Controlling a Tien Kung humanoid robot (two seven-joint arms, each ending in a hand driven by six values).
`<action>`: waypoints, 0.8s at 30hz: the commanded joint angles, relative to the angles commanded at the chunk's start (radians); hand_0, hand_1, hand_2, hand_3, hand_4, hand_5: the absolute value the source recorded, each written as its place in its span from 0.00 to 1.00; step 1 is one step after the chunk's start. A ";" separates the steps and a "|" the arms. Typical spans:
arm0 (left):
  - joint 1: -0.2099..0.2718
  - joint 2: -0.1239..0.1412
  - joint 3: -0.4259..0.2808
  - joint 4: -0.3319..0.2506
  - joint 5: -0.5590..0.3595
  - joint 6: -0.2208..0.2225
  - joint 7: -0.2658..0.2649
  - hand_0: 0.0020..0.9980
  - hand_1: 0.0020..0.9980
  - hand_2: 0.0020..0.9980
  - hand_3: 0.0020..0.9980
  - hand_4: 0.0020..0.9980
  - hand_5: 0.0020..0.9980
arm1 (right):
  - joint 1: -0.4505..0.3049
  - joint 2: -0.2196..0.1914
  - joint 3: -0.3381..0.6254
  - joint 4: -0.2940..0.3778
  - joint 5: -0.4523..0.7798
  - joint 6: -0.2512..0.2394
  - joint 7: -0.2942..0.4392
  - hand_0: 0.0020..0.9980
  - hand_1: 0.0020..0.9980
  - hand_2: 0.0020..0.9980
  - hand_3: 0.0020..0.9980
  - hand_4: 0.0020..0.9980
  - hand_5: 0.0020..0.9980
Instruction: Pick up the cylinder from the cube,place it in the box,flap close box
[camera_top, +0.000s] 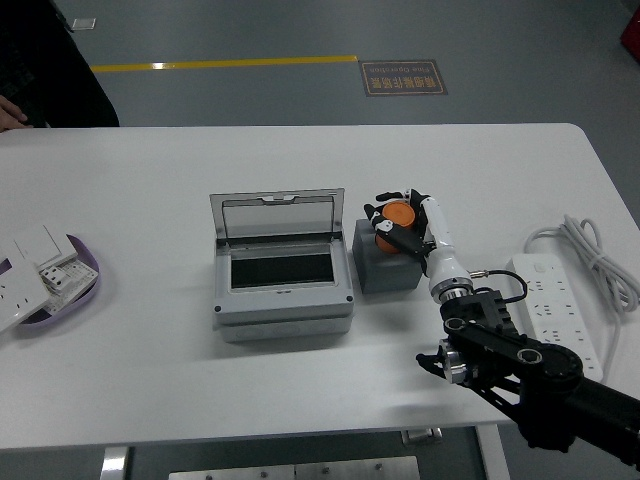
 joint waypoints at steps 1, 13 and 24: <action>0.000 0.000 0.000 0.000 0.000 0.000 0.000 0.59 0.62 0.60 0.62 0.68 0.22 | 0.000 0.000 -0.001 0.002 -0.003 0.000 -0.002 0.40 0.47 0.40 0.42 0.00 0.00; -0.001 -0.001 -0.002 0.000 0.000 0.000 -0.001 0.59 0.62 0.60 0.62 0.68 0.22 | -0.003 -0.003 0.002 0.018 -0.029 0.000 -0.004 0.31 0.37 0.32 0.29 0.00 0.00; 0.003 -0.004 -0.007 0.001 -0.001 0.001 -0.001 0.59 0.62 0.60 0.62 0.68 0.22 | -0.039 -0.030 0.075 0.139 -0.118 0.000 0.010 0.32 0.36 0.31 0.27 0.00 0.00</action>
